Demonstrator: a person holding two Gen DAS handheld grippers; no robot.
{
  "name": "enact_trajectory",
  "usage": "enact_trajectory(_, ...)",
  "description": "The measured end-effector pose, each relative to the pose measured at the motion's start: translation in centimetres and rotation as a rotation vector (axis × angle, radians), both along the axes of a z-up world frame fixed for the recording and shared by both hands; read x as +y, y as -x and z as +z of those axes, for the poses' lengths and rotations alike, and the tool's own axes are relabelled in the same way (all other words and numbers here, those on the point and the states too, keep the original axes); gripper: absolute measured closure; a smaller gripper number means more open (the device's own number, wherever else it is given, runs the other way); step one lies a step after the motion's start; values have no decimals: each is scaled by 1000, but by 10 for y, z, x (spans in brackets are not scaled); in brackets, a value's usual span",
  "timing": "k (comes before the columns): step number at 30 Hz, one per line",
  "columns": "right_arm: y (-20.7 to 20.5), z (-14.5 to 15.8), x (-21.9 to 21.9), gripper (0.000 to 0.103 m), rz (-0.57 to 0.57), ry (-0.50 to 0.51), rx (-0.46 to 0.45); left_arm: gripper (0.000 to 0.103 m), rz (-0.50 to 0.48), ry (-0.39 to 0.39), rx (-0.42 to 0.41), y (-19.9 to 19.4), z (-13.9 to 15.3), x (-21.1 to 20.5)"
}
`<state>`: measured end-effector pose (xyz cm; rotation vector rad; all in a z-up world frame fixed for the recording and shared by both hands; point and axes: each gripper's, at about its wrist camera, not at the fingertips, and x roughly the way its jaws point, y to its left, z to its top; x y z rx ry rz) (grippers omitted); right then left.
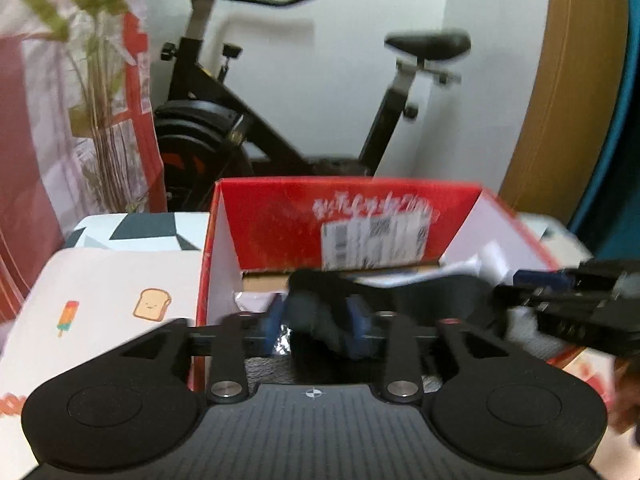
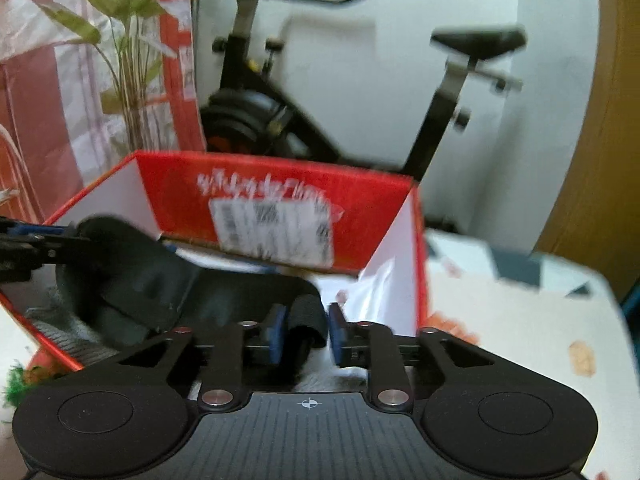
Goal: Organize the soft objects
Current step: 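Open the right gripper to release the eye mask into the box, then lower the right gripper onto the black-and-white dotted gloves and grasp them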
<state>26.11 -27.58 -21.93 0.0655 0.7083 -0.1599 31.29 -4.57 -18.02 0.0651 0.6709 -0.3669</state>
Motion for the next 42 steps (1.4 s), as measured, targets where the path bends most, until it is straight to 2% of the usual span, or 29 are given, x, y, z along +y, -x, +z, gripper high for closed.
enact_trajectory(2, 9, 6, 0, 61, -1, -11, -44, 52, 5, 48, -29, 9, 7, 8)
enact_trajectory(6, 25, 17, -1, 61, -25, -14, -105, 52, 11, 51, -92, 27, 19, 12)
enact_trajectory(13, 67, 28, 4, 60, -32, -76, -198, 52, 17, 96, -128, 61, 27, 29)
enact_trajectory(22, 119, 15, 12, 60, -74, -182, -269, 52, 15, 114, -97, 108, 5, 42)
enact_trajectory(26, 133, 5, 21, 60, -69, -182, -302, 52, 32, 133, -64, 121, -10, 46)
enact_trajectory(33, 140, -22, 36, 60, -42, -184, -252, 52, 41, 141, 9, 134, -41, 48)
enact_trajectory(42, 129, -69, 45, 60, -24, -204, -157, 52, 36, 132, 45, 135, -64, 46)
